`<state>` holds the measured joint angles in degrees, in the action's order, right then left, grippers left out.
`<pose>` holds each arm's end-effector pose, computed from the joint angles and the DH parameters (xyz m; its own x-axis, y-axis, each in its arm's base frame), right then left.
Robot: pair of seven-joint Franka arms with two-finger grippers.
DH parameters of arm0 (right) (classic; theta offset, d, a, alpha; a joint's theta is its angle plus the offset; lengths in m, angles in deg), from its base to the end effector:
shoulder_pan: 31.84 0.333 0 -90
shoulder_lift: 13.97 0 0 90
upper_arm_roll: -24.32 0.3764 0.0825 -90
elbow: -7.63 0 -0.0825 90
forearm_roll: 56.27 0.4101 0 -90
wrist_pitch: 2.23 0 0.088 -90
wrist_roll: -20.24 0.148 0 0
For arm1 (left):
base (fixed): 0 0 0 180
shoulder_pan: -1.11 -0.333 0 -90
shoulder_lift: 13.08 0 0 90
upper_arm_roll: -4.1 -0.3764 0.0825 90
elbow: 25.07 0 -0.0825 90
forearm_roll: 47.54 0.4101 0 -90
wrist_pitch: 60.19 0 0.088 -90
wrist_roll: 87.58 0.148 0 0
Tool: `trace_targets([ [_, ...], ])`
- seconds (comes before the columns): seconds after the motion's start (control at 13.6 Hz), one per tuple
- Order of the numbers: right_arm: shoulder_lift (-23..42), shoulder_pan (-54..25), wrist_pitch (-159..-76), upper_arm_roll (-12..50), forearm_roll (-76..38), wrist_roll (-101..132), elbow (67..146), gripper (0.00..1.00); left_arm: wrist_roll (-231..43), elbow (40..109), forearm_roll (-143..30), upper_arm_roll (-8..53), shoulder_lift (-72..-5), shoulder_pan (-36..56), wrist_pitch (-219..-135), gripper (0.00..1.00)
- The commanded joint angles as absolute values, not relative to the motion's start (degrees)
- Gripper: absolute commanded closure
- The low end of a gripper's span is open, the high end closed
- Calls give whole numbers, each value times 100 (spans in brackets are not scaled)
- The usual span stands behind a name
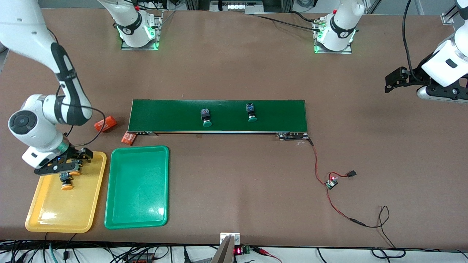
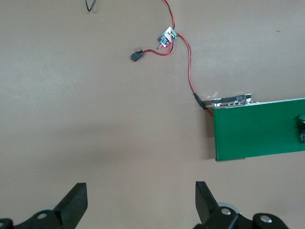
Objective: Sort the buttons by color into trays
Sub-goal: 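Lower the yellow button into the yellow tray and open the right gripper, then move the right gripper back over a green button on the conveyor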
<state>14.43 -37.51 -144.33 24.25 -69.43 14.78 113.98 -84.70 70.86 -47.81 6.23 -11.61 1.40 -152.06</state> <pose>0.7035 -0.0756 0.2596 0.9798 0.1746 0.0972 0.1562 -0.9726 0.1723 0.5688 -0.0250 0.6099 0.9947 -0.0921 -0.0450 -0.0919 -0.9957 0.0060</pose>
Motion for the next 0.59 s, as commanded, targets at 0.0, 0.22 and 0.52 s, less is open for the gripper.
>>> trace_targets([
  [0.0,13,-3421,-13848,2431,-6341,2006,12783,0,-8467,6853,-4675,673,-1291,138,-15055,0],
  [0.22,-937,-3316,-12952,2790,-5681,2190,13233,0,-8467,6853,-4675,682,-1291,138,-15037,0],
  [0.52,-1721,-3324,-13036,3694,-5644,3383,13944,0,-8467,6853,-4684,682,-1291,129,-15019,0],
])
